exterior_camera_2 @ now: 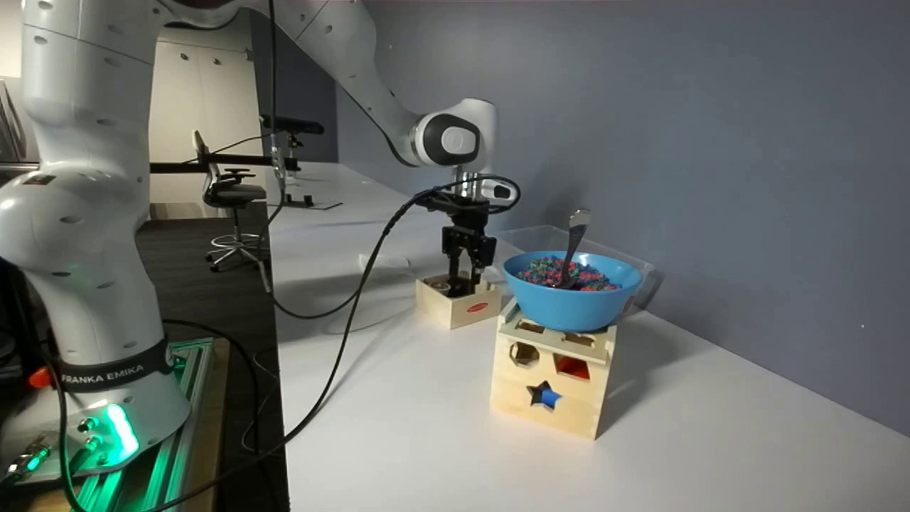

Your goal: Remove the white container from the lunchbox and put it in the wooden box

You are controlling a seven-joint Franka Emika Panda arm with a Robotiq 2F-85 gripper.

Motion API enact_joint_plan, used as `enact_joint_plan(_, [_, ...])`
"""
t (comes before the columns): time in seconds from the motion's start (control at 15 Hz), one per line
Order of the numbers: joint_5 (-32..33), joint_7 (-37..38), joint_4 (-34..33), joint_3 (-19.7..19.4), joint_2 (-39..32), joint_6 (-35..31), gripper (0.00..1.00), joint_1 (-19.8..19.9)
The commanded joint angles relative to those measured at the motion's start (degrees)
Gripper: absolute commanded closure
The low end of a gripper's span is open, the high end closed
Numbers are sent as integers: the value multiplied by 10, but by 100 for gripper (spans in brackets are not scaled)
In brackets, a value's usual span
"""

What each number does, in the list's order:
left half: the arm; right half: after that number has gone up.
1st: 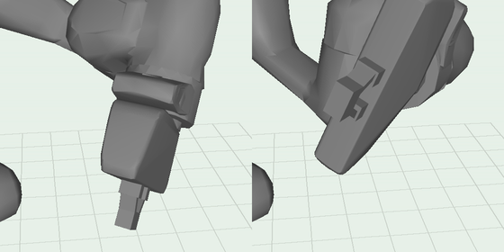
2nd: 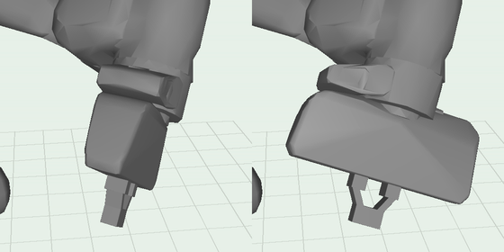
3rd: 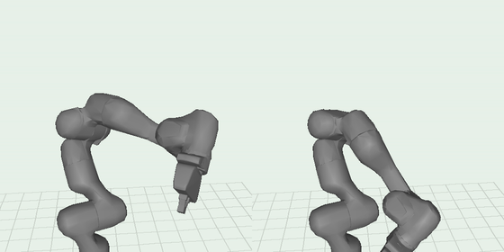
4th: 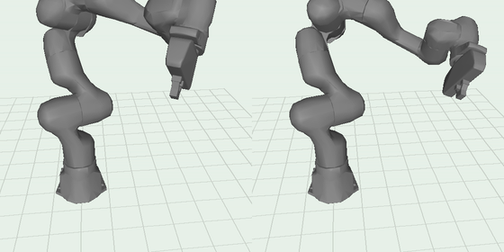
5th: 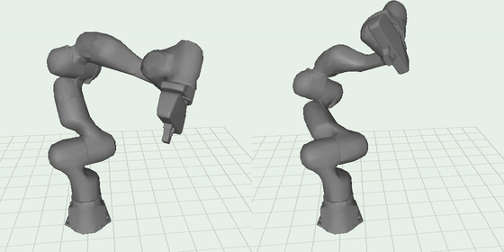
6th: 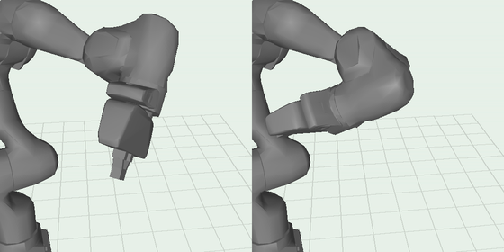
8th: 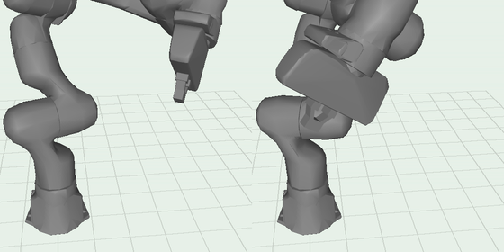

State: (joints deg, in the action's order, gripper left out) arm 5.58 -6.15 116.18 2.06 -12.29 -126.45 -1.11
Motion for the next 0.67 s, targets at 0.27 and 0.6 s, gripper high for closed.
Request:
enact_joint_plan(0.27, [-5, 3, 20, -5, 75, -2, 0, 4])
enact_joint_plan(0.6, [-8, 0, 6, -9, 94, 3, 0, 6])
